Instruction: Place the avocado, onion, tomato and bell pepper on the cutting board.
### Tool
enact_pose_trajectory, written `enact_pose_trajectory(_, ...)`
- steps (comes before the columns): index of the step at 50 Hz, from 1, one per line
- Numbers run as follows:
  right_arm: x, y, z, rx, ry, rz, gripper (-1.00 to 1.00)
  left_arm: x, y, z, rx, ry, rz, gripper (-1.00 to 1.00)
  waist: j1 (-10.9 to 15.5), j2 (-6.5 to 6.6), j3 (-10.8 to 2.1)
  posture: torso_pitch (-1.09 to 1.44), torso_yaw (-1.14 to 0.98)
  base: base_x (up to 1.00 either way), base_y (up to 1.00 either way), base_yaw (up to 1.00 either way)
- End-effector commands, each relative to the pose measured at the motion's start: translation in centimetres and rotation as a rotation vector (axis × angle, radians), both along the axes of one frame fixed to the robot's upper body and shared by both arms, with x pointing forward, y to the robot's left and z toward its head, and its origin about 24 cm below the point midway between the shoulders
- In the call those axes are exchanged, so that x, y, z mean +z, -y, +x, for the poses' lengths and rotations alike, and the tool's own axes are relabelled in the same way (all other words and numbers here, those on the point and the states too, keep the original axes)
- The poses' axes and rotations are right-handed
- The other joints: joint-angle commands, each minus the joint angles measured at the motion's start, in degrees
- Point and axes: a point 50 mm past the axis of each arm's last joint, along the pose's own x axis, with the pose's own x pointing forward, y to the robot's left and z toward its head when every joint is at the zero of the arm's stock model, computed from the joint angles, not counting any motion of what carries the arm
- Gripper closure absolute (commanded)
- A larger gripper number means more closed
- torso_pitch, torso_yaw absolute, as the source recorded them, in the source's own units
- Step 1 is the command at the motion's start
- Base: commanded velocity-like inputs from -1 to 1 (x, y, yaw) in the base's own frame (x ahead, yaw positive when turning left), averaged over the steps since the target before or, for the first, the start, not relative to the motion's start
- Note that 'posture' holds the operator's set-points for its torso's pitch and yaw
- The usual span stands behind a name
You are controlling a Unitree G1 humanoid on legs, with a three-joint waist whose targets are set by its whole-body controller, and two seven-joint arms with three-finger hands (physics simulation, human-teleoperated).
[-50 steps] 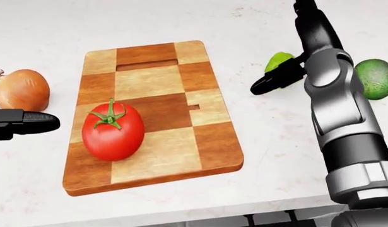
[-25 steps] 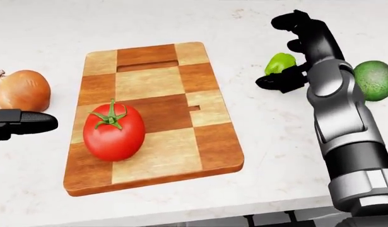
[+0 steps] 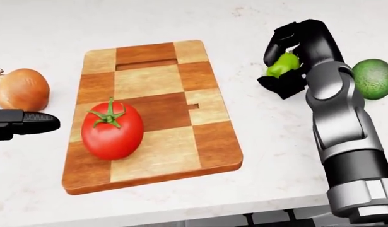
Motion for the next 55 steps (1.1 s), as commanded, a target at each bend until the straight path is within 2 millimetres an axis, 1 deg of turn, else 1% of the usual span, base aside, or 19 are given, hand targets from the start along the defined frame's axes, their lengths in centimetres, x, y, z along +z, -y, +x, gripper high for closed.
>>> enact_pose_trajectory(1, 3.6, -0.7, -0.1, 0.029, 0.116, -0.013, 1.00, 1.4, 0.1, -0.5, 0.004, 0.080, 0.028, -1.00, 0.04, 0.03, -1.60, 0.00, 0.00, 0.00, 0.00, 0.00)
enact_pose_trajectory(5, 5.1, -1.8, -0.4, 0.066, 0.146, -0.016, 1.00, 1.4, 0.1, -0.5, 0.003, 0.077, 0.032, -1.00, 0.04, 0.12, -1.50, 0.00, 0.00, 0.00, 0.00, 0.00)
enact_pose_trajectory(8, 6.4, -3.2, -1.0, 0.119, 0.173, -0.008, 1.00, 1.3, 0.0, -0.5, 0.005, 0.077, 0.031, -1.00, 0.02, 0.26, -1.41, 0.00, 0.00, 0.00, 0.00, 0.00)
enact_pose_trajectory(13, 8.3, -6.2, -2.1, 0.233, 0.201, 0.030, 1.00, 1.3, 0.0, -0.5, 0.004, 0.076, 0.032, -1.00, -0.09, 0.49, -1.21, 0.00, 0.00, 0.00, 0.00, 0.00)
enact_pose_trajectory(14, 8.3, -6.5, -2.2, 0.247, 0.199, 0.036, 1.00, 1.3, 0.0, -0.5, 0.005, 0.076, 0.032, -1.00, -0.15, 0.54, -1.19, 0.00, 0.00, 0.00, 0.00, 0.00)
enact_pose_trajectory(17, 8.5, -8.5, -2.9, 0.325, 0.192, 0.088, 1.00, 1.3, 0.0, -0.5, 0.003, 0.075, 0.032, -1.00, -0.21, 0.65, -1.17, 0.00, 0.00, 0.00, 0.00, 0.00)
enact_pose_trajectory(18, 8.5, -8.9, -3.0, 0.339, 0.192, 0.092, 1.00, 1.2, 0.0, -0.5, 0.003, 0.074, 0.033, -1.00, -0.22, 0.69, -1.17, 0.00, 0.00, 0.00, 0.00, 0.00)
enact_pose_trajectory(20, 8.4, -10.3, -3.1, 0.392, 0.182, 0.119, 1.00, 1.2, 0.0, -0.5, 0.003, 0.073, 0.033, -1.00, -0.27, 0.77, -1.21, 0.00, 0.00, 0.00, 0.00, 0.00)
enact_pose_trajectory(25, 8.6, -12.3, -2.5, 0.446, 0.185, 0.110, 1.00, 1.2, 0.0, -0.5, 0.003, 0.074, 0.031, -1.00, -0.48, 1.15, -1.27, 0.00, 0.00, 0.00, 0.00, 0.00)
enact_pose_trajectory(27, 8.7, -12.8, -2.3, 0.458, 0.184, 0.114, 1.00, 1.3, 0.0, -0.4, 0.001, 0.074, 0.031, -1.00, -0.50, 1.29, -1.25, 0.00, 0.00, 0.00, 0.00, 0.00)
enact_pose_trajectory(34, 8.0, -15.0, -2.1, 0.514, 0.167, 0.134, 1.00, 1.2, 0.1, -0.4, 0.000, 0.073, 0.033, -1.00, -0.58, 1.61, -1.19, 0.00, 0.00, 0.00, 0.00, 0.00)
enact_pose_trajectory(38, 7.7, -15.8, -2.2, 0.536, 0.161, 0.143, 1.00, 1.2, 0.1, -0.4, 0.000, 0.072, 0.034, -1.00, -0.65, 1.76, -1.20, 0.00, 0.00, 0.00, 0.00, 0.00)
enact_pose_trajectory(40, 7.0, -16.5, -2.5, 0.556, 0.143, 0.146, 1.00, 1.2, 0.1, -0.3, 0.000, 0.072, 0.032, -1.00, -0.64, 1.82, -1.19, 0.00, 0.00, 0.00, 0.00, 0.00)
enact_pose_trajectory(47, 6.5, -16.6, -2.3, 0.558, 0.130, 0.130, 1.00, 1.2, 0.1, -0.3, 0.000, 0.070, 0.035, -1.00, -0.66, 1.92, -1.18, 0.00, 0.00, 0.00, 0.00, 0.00)
enact_pose_trajectory(51, 6.2, -16.5, -2.0, 0.548, 0.118, 0.118, 0.80, 1.3, 0.0, -0.4, 0.003, 0.072, 0.034, -1.00, -0.65, 1.94, -1.16, 0.00, 0.00, 0.00, 0.00, 0.00)
enact_pose_trajectory(54, 6.1, -16.4, -1.8, 0.536, 0.116, 0.116, 0.73, 1.3, 0.0, -0.5, 0.002, 0.072, 0.035, -1.00, -0.69, 1.96, -1.17, 0.00, 0.00, 0.00, 0.00, 0.00)
enact_pose_trajectory(55, 6.1, -16.4, -1.8, 0.534, 0.117, 0.111, 0.67, 1.3, 0.0, -0.5, 0.002, 0.072, 0.034, -1.00, -0.70, 1.97, -1.18, 0.00, 0.00, 0.00, 0.00, 0.00)
